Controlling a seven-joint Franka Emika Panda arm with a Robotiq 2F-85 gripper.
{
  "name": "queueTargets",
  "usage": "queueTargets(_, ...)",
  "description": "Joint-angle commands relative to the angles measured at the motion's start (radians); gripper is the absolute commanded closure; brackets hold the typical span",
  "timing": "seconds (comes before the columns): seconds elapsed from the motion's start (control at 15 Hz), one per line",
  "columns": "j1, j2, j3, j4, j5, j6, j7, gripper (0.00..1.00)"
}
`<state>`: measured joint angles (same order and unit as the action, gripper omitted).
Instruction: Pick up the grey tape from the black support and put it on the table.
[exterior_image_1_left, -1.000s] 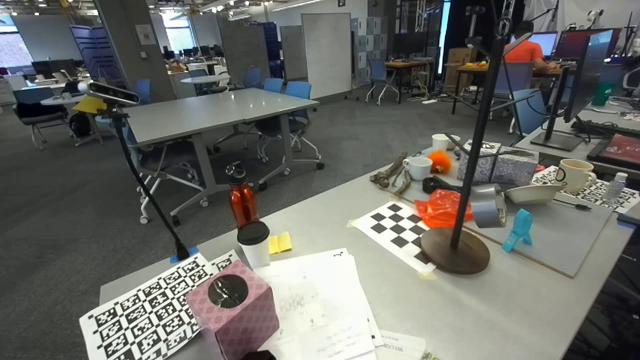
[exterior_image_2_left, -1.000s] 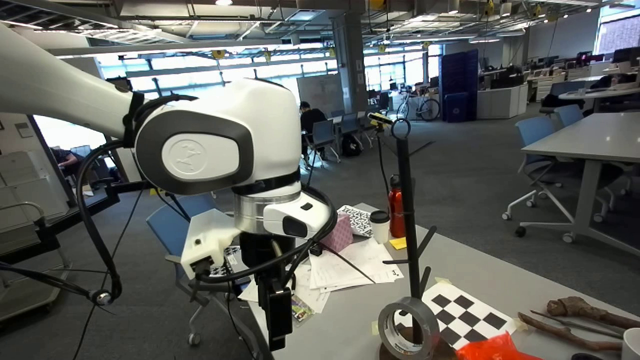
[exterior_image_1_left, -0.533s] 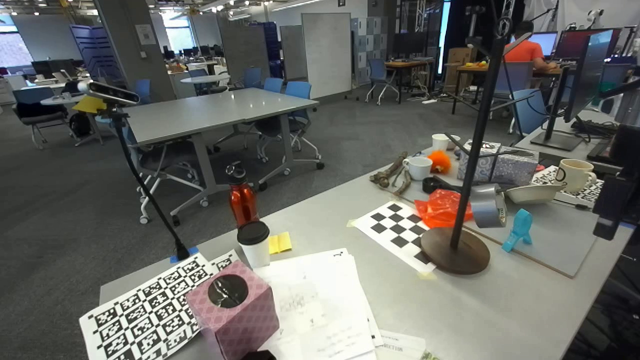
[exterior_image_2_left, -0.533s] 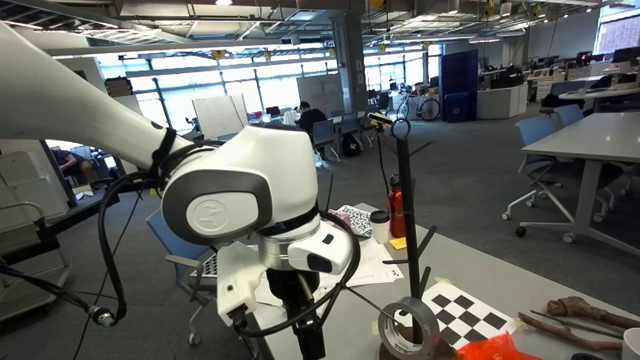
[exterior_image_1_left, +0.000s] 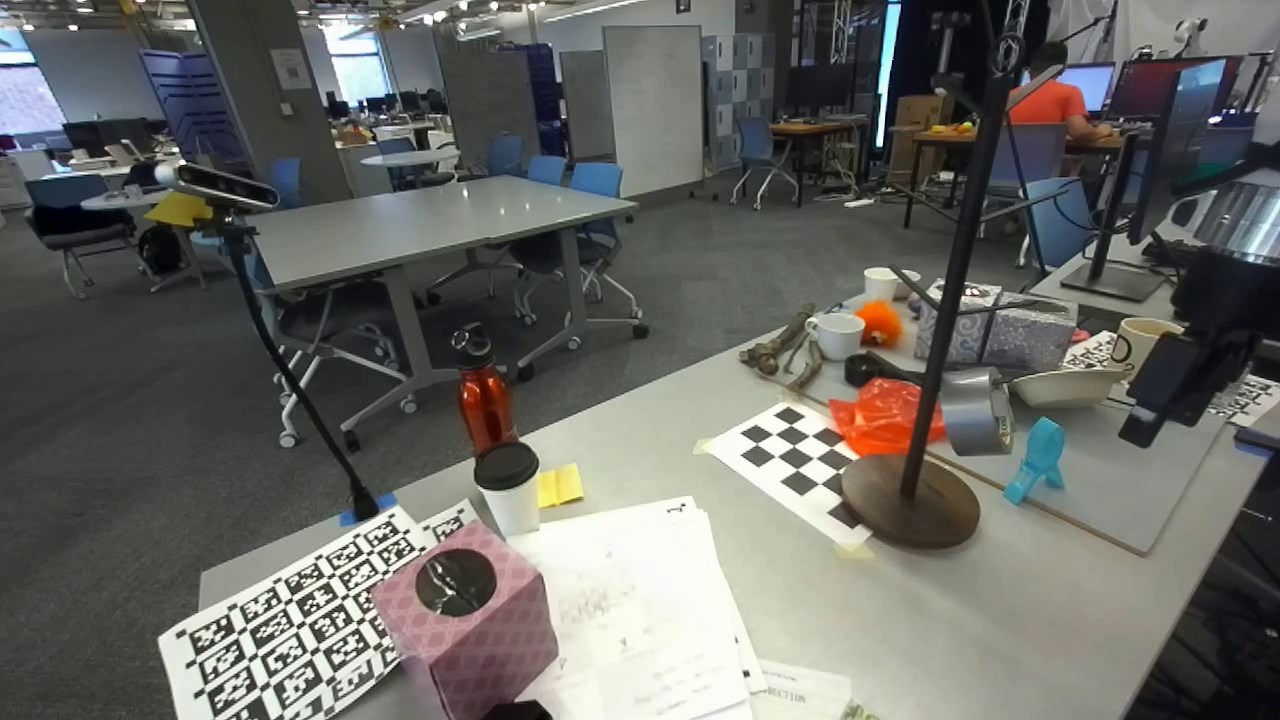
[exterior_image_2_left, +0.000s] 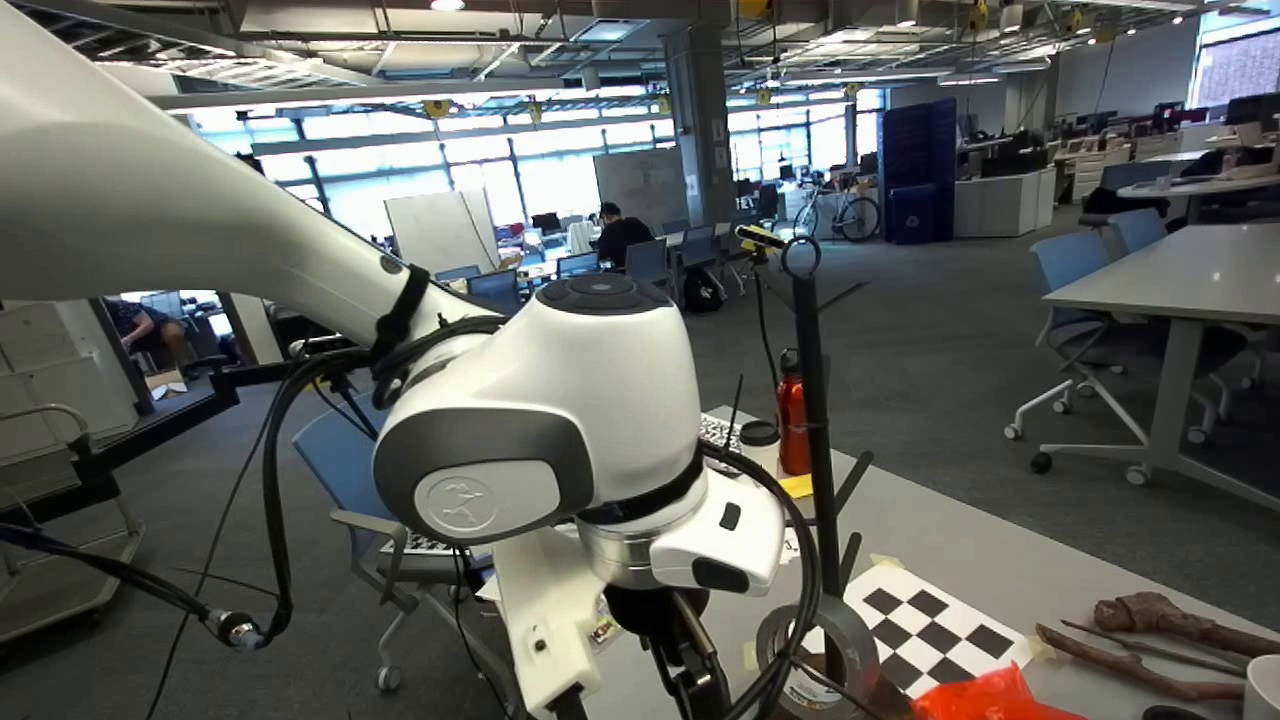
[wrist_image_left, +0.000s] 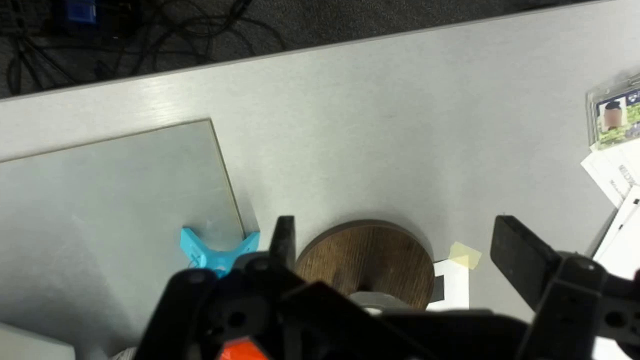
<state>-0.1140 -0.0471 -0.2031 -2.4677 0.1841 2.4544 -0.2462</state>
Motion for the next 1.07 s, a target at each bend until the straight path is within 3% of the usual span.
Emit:
queueTargets(0.0,-0.018,0.005,0.009,0.008,0.01,-0.004,-0.02,0.0)
queueTargets(0.6,-0.024,0.011,0.007,0.015,0.017,-0.004,-0.034,0.0)
queueTargets(1.0,-0.039,0.014,-0.013,0.061,0.067,-0.037,-0.179,0.0)
